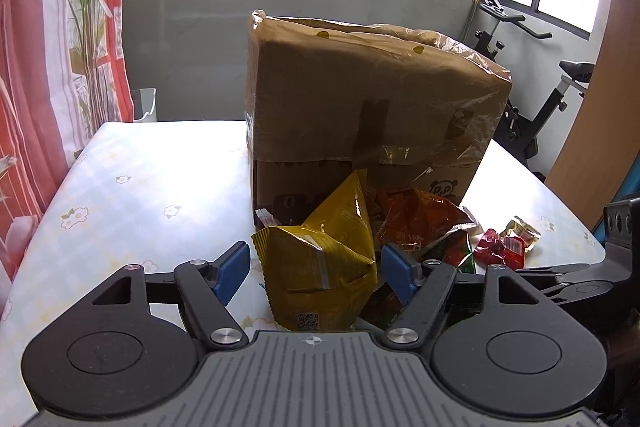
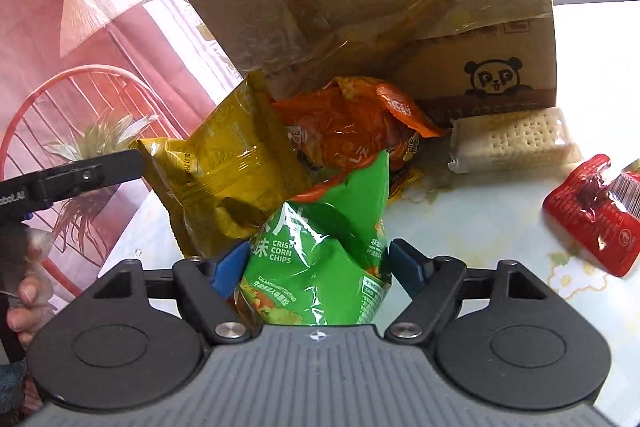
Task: Organize snacks
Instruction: 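Grasp the yellow chip bag with the left tool while the right grasps green corn-chips bag, then lift the yellow bag with the left tool while the right carries the corn-chips bag to the box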
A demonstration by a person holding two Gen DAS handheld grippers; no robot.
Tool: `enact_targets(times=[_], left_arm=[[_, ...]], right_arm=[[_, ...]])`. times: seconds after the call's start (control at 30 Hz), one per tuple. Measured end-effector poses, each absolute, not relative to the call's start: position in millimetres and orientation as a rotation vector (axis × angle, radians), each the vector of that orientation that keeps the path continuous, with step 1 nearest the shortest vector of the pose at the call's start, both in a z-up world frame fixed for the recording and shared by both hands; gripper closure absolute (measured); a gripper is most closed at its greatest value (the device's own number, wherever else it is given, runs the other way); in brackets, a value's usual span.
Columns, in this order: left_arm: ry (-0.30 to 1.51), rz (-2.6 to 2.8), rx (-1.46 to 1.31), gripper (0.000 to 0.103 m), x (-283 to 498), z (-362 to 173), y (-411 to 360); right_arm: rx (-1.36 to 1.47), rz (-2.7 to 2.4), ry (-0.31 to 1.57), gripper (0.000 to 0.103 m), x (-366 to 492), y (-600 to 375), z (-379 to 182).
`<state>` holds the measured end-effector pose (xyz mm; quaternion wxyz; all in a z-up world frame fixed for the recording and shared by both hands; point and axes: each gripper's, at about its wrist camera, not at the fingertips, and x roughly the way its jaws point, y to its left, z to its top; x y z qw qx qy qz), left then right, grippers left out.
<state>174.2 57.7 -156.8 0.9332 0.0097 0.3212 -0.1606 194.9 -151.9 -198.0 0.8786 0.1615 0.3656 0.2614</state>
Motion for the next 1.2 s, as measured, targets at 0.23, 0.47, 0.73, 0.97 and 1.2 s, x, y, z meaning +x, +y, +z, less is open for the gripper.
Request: enact_targets(times=[0.23,0.47,0.73,0.97,1.2], left_arm=[[0.674,-0.337,0.060,0.021,187.7,-176.4,43.6],[0.698,-0.325,0.077,0.028,195.0,-195.4,31.6],[0.614,-0.353,0.031,0.032,169.7,-160.3,46.2],[0.512,-0.309,0.021,0.032,157.7,-107.3,59.6],[0.374,-0.305,0.031,0.031,169.7,-50.5,47.6]], right_arm=[[0.350,0.513,0.715,0.035,183.4,-170.5,-193.8],[0.393,0.459,0.714,0.035,181.6,-188.4,-198.1],[0.355,0.419,0.645,0.035,170.8,-205.8,-183.3],[0.347,0.369,0.560,0.035,158.3,-232.1,-154.6],[0.296,0.332,0.369,0.035,151.1,-257.1,-92.0]])
